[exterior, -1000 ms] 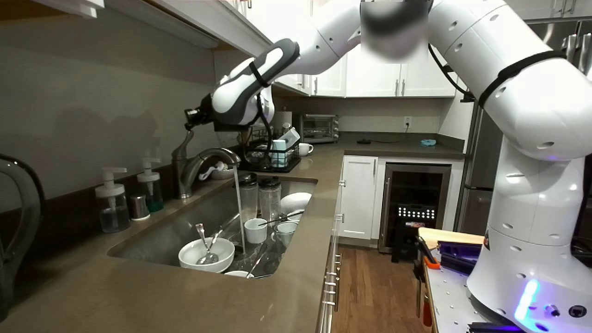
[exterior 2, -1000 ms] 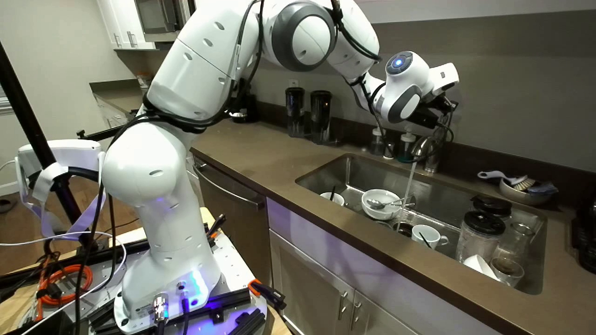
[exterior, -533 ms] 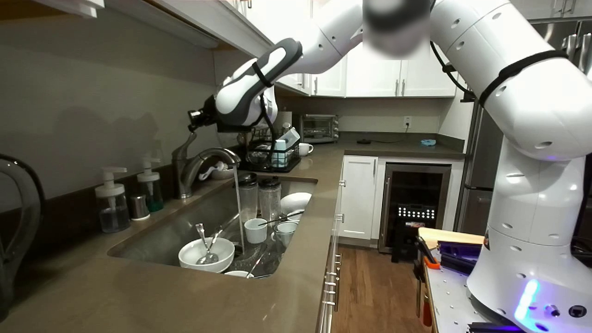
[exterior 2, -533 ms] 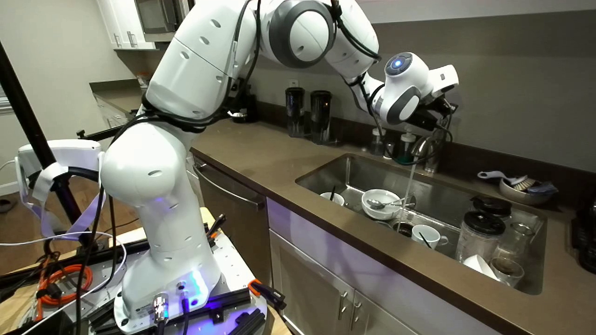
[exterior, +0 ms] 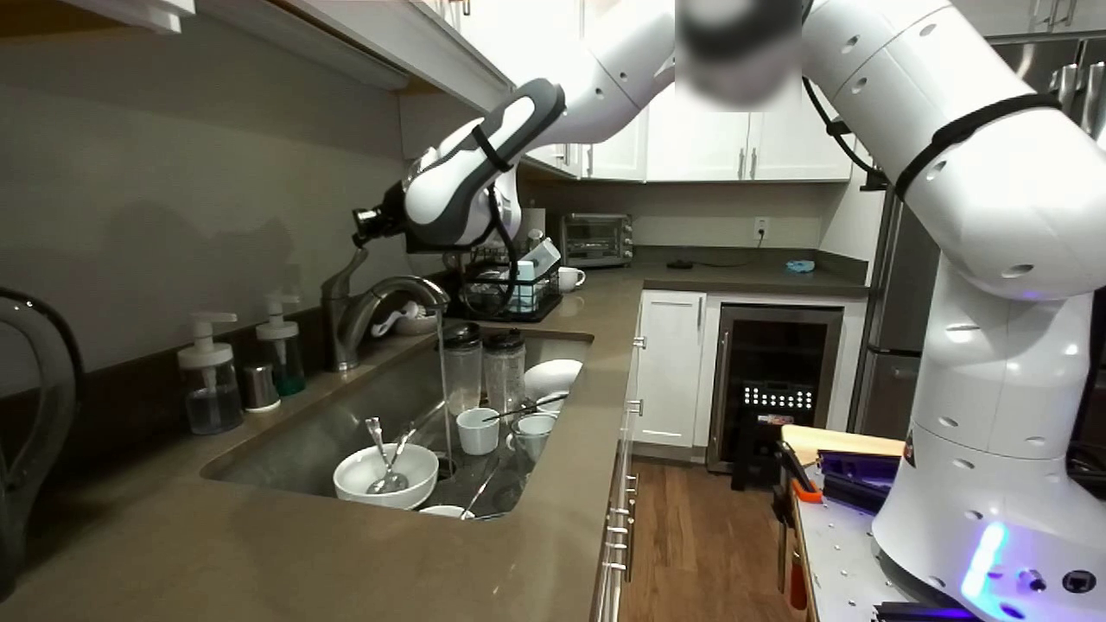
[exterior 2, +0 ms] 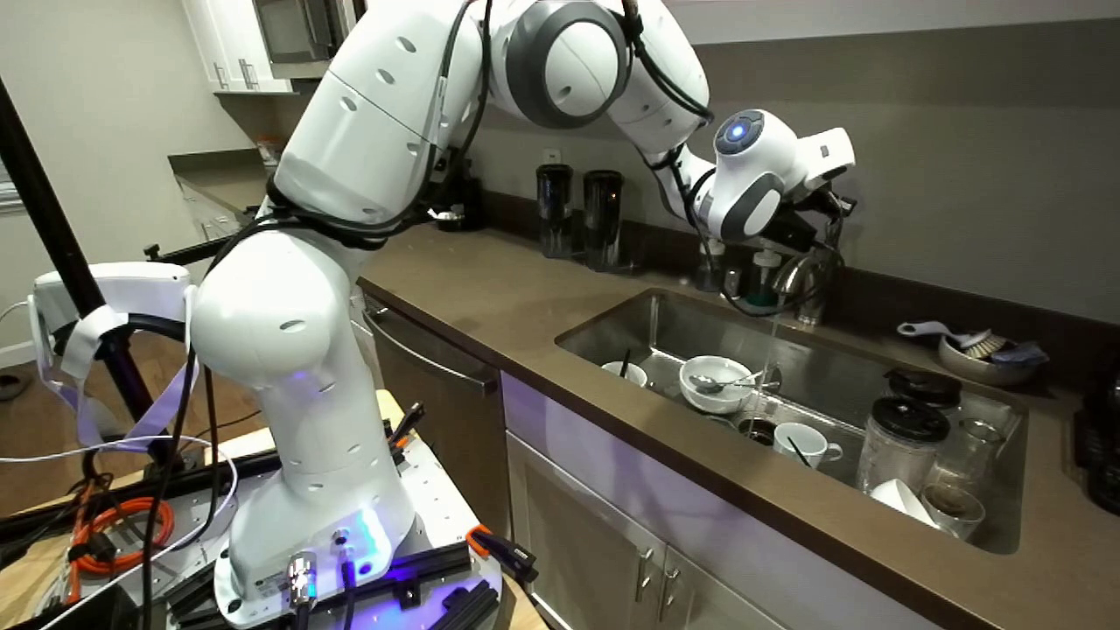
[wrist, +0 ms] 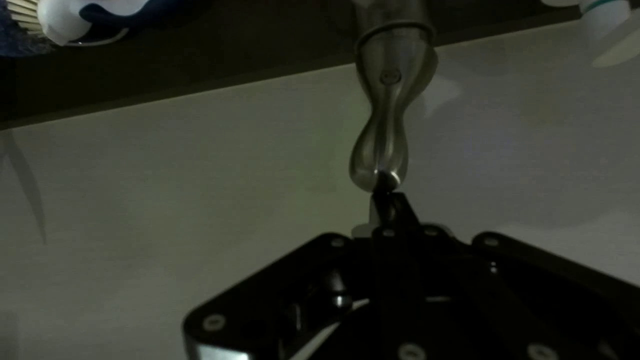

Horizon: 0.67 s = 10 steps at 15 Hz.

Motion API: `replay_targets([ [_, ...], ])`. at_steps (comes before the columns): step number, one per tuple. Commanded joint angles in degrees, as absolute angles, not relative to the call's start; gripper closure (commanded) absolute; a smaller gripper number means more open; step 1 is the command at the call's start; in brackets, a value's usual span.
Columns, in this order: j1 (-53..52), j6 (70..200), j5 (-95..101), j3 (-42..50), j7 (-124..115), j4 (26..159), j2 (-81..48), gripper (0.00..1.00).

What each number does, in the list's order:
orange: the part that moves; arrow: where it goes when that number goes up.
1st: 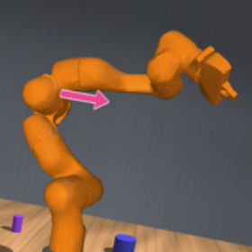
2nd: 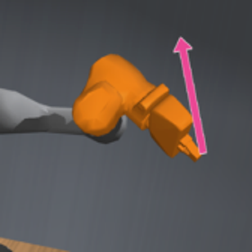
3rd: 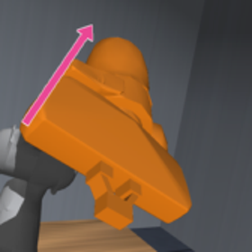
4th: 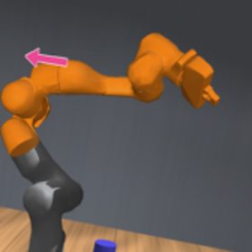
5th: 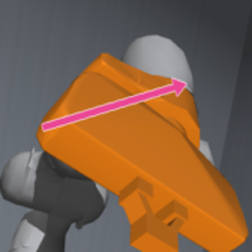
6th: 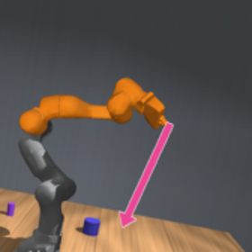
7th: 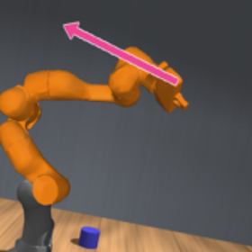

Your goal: Close the tap

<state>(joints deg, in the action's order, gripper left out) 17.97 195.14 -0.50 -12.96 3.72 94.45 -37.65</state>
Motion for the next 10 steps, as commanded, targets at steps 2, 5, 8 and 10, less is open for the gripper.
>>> replay_targets([
  [2, 17.3, 198.3, -1.5, -12.2, 3.2, 98.8, -37.3, 0.97],
  [5, 17.5, 198.0, -1.4, -12.6, 3.1, 98.4, -36.7, 0.97],
  [8, 17.7, 197.7, -1.3, -12.8, 3.1, 99.2, -35.6, 0.97],
  [10, 17.7, 196.3, -1.4, -12.9, 3.0, 99.7, -34.6, 0.97],
])
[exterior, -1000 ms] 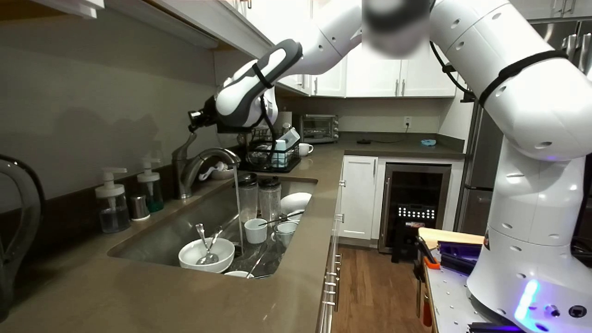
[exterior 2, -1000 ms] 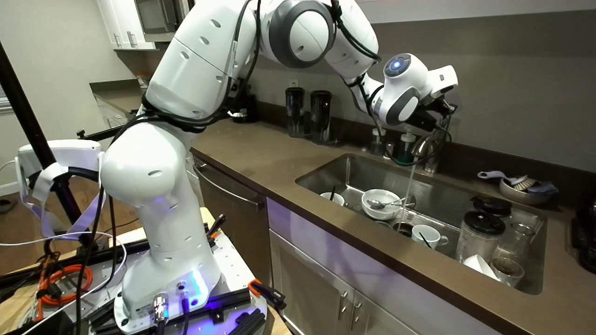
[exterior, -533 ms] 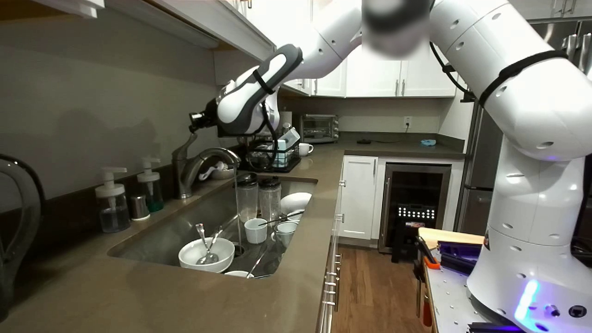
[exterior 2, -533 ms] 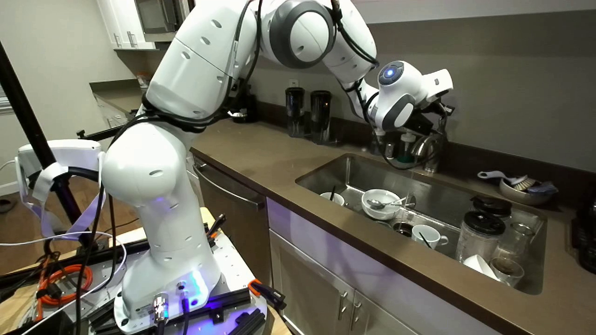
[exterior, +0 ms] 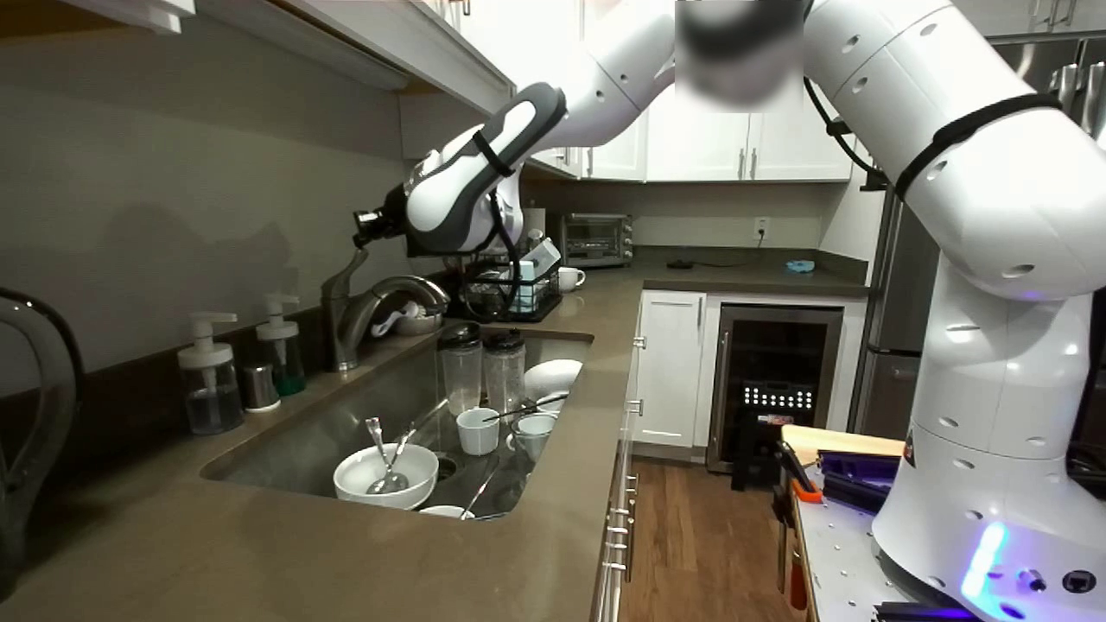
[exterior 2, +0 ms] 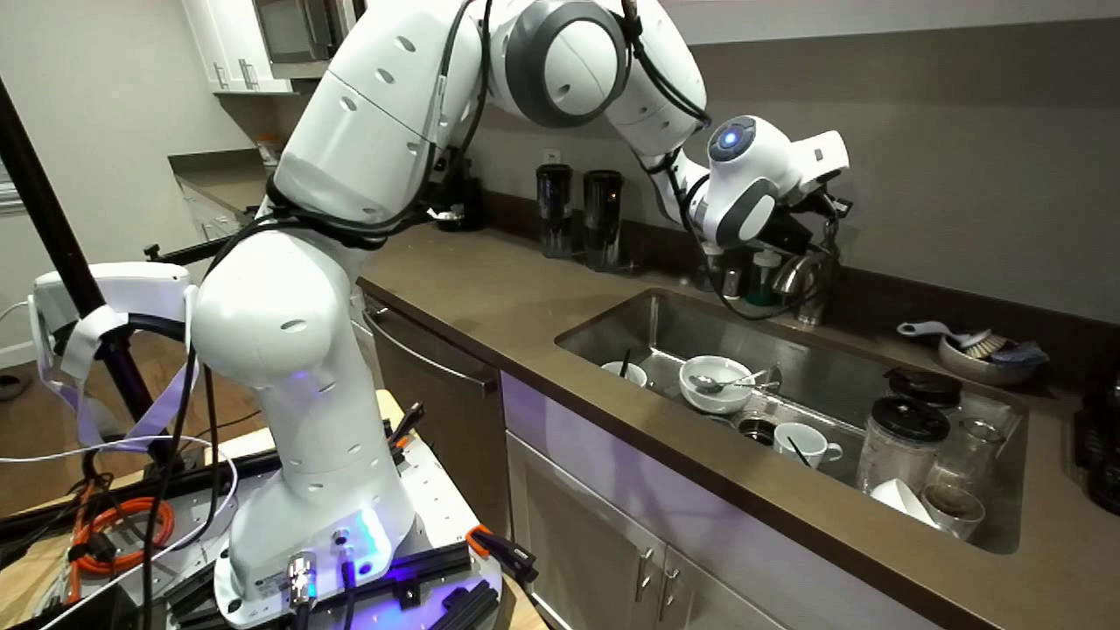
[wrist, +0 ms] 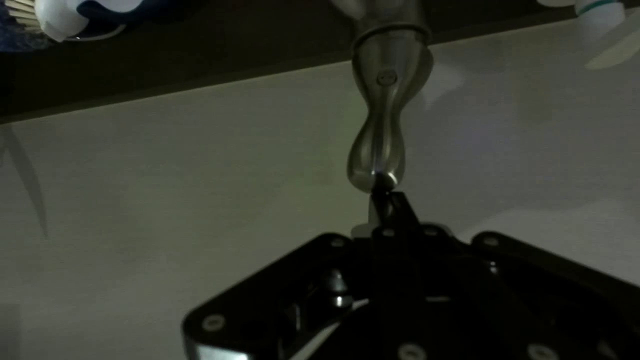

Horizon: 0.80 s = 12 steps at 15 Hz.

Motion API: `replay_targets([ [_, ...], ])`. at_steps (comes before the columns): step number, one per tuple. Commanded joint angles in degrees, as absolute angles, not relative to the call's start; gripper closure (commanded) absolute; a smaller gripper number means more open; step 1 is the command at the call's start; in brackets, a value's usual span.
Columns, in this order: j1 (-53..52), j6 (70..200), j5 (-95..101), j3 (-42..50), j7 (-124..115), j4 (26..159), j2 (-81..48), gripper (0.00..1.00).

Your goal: Close the tap

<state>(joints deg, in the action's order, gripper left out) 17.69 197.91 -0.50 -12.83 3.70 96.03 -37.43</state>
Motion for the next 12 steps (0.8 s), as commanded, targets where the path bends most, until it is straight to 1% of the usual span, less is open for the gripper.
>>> replay_targets([
  [1, 17.5, 195.9, -1.6, -12.6, 3.1, 99.9, -34.1, 0.97],
  [8, 15.5, 193.5, -2.5, -10.9, 3.0, 100.3, -32.0, 0.97],
  [12, 13.8, 194.3, -3.0, -8.9, 3.1, 99.3, -31.8, 0.97],
])
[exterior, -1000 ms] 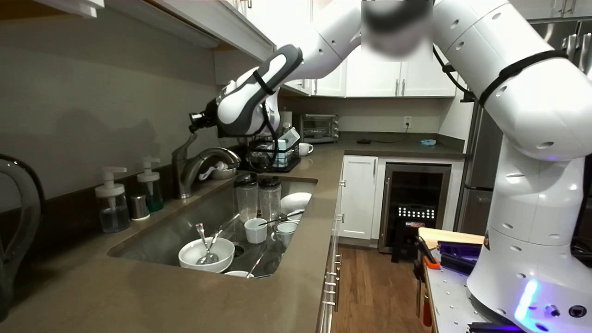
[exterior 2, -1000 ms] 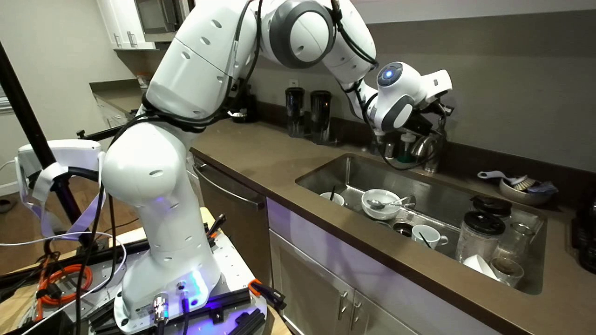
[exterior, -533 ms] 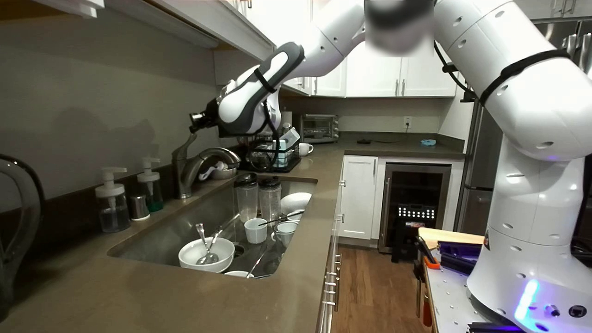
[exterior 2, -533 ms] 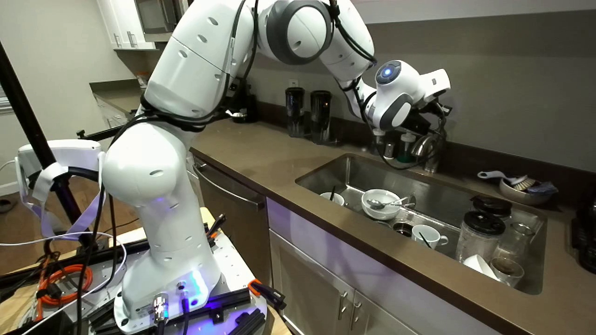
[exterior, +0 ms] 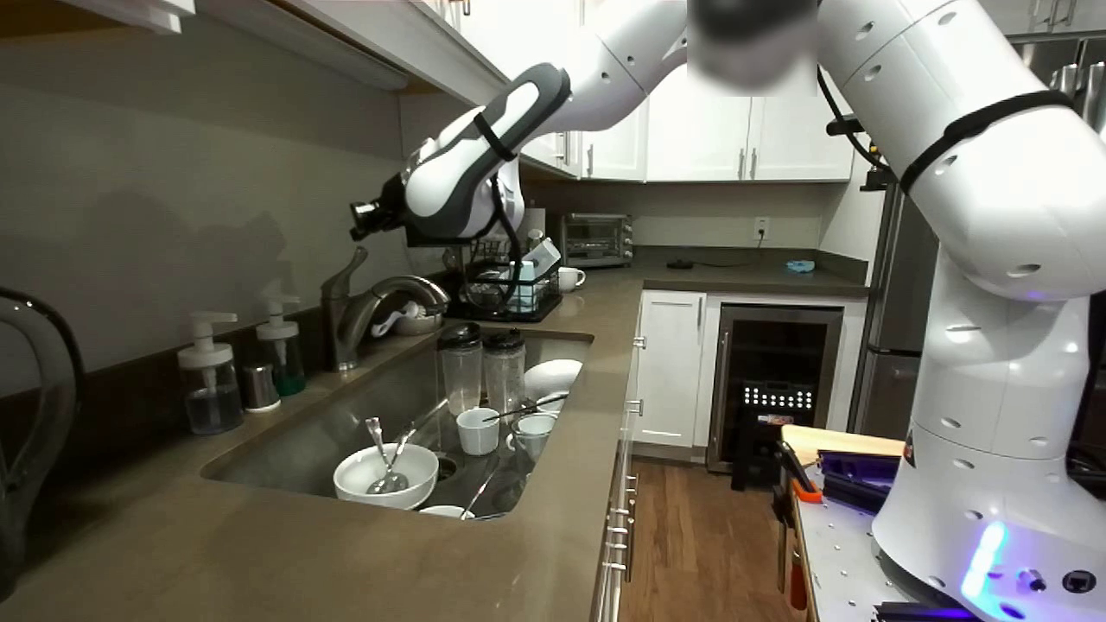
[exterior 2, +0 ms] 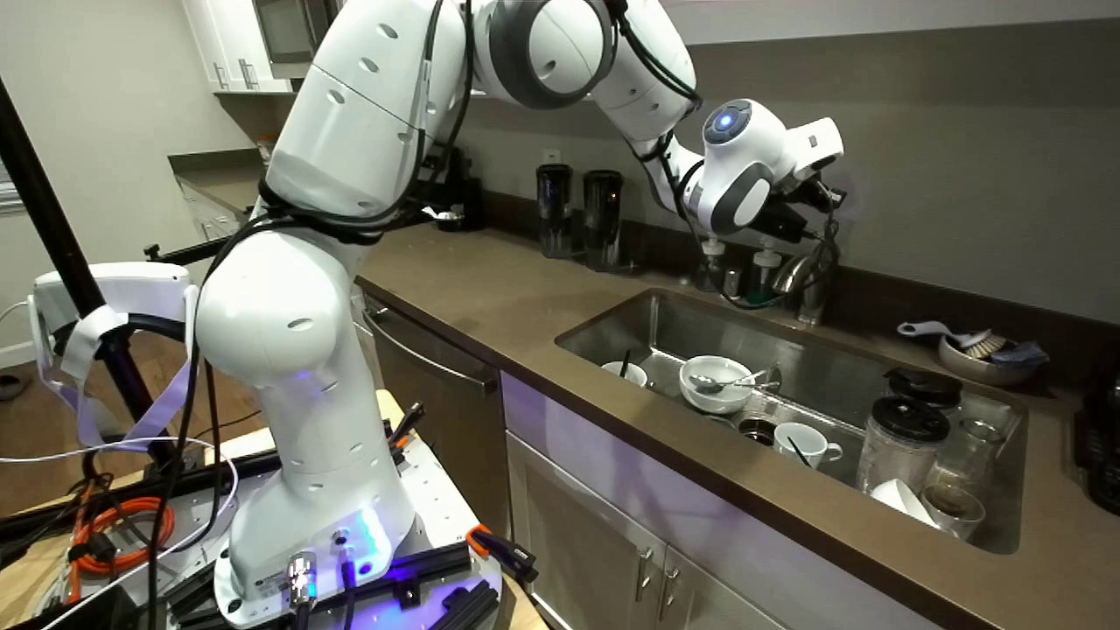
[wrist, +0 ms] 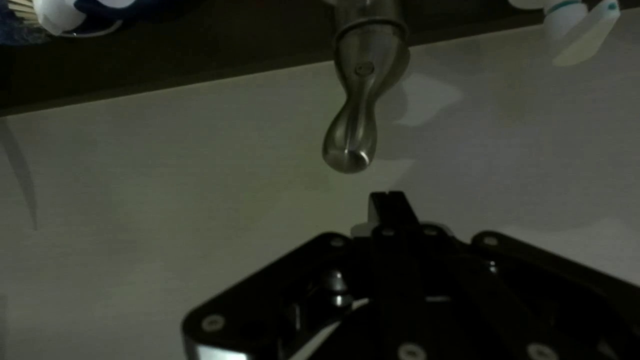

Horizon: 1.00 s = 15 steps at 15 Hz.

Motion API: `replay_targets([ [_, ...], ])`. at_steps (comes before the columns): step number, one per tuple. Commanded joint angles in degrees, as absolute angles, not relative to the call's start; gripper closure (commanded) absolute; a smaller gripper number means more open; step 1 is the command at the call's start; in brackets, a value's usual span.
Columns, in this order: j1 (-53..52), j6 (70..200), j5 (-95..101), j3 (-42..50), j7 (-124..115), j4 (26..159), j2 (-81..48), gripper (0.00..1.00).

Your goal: Close the tap

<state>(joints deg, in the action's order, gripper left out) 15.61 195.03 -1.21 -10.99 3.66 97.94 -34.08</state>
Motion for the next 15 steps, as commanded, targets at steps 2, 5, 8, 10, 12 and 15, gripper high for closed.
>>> replay_targets([
  [2, 11.7, 193.8, -1.9, -6.0, 0.7, 98.4, -32.3, 0.97],
  [5, 10.3, 191.8, -1.9, -4.3, -0.6, 96.7, -33.2, 0.97],
  [8, 10.1, 188.2, -2.4, -4.2, -0.2, 94.5, -34.1, 0.97],
  [10, 9.9, 186.1, -2.2, -4.0, -0.3, 92.6, -34.8, 0.97],
  [12, 9.9, 184.1, -2.1, -4.0, -0.4, 90.5, -35.8, 0.97],
  [15, 9.5, 182.3, -2.3, -3.4, -0.4, 88.5, -37.0, 0.97],
])
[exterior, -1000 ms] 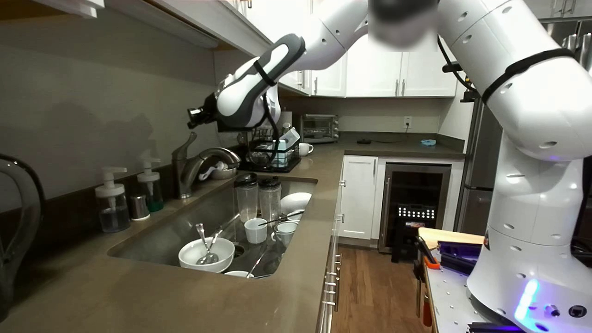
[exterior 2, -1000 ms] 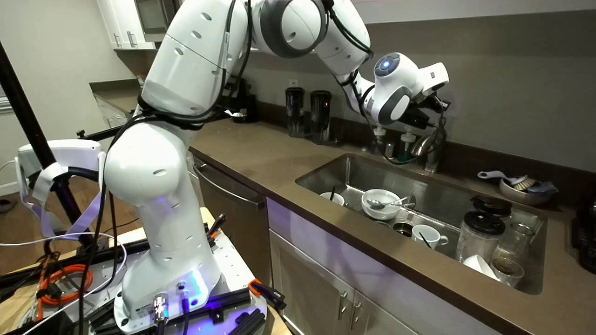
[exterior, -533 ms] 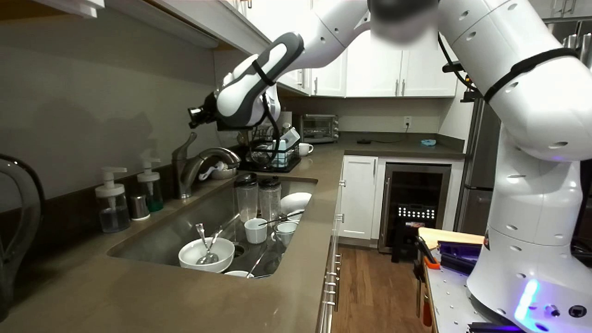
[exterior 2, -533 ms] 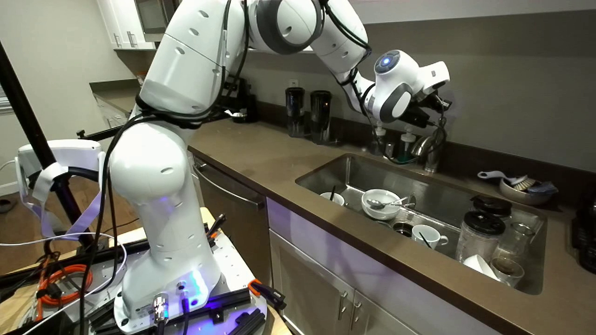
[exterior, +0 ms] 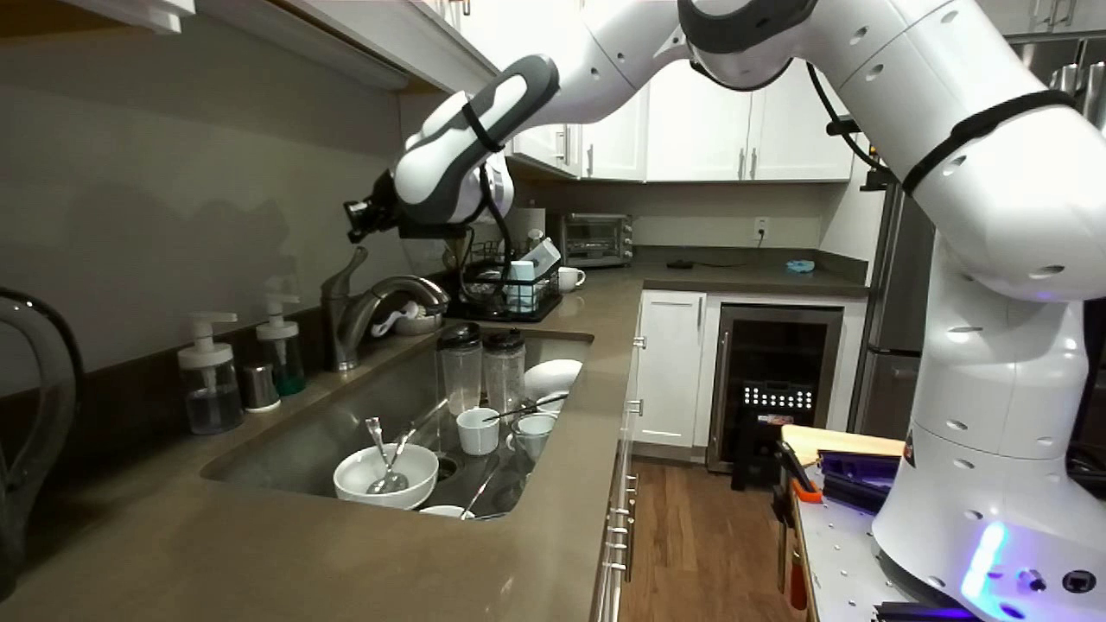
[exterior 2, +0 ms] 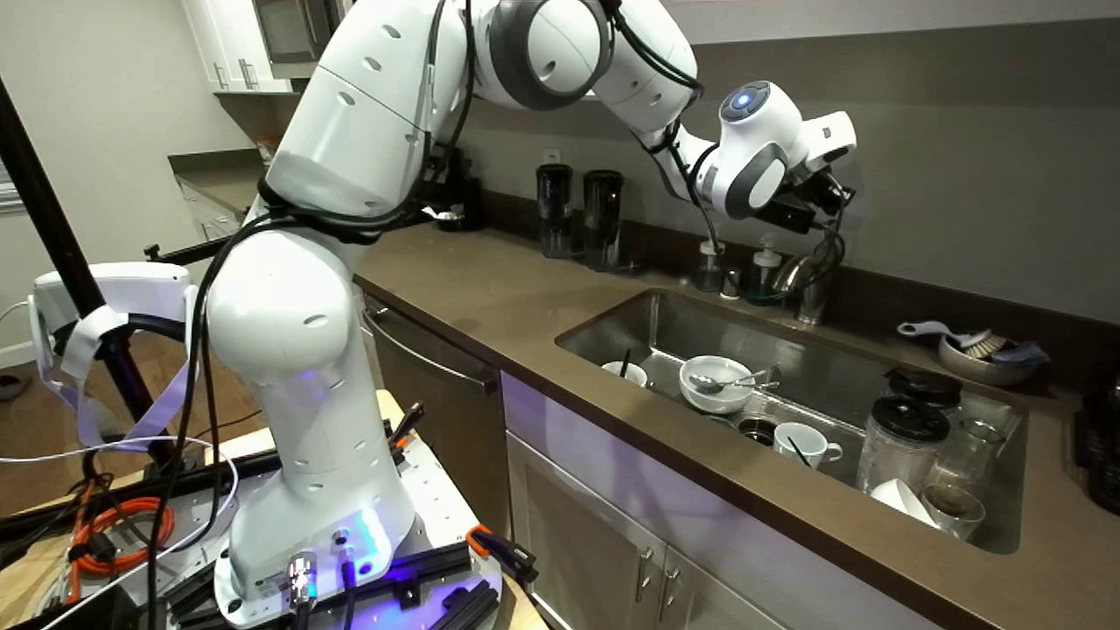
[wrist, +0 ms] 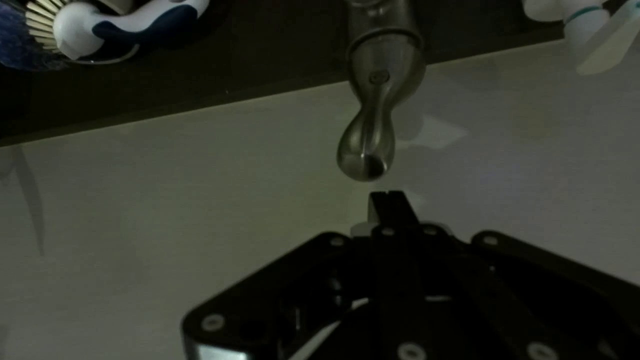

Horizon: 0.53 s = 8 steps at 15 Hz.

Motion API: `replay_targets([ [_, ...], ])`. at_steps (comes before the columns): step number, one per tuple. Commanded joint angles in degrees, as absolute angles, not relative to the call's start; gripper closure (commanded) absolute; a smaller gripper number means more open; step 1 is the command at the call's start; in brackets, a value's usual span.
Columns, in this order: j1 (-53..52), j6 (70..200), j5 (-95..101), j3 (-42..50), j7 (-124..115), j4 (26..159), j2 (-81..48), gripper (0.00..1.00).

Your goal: Close the tap

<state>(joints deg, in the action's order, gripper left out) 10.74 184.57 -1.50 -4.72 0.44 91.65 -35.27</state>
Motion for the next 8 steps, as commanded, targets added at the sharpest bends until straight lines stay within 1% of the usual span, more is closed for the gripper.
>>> replay_targets([
  [1, 9.4, 182.0, -2.4, -3.2, -0.5, 88.1, -37.3, 0.97],
  [8, 7.9, 181.1, -2.4, -0.9, -1.2, 88.7, -37.0, 0.97],
])
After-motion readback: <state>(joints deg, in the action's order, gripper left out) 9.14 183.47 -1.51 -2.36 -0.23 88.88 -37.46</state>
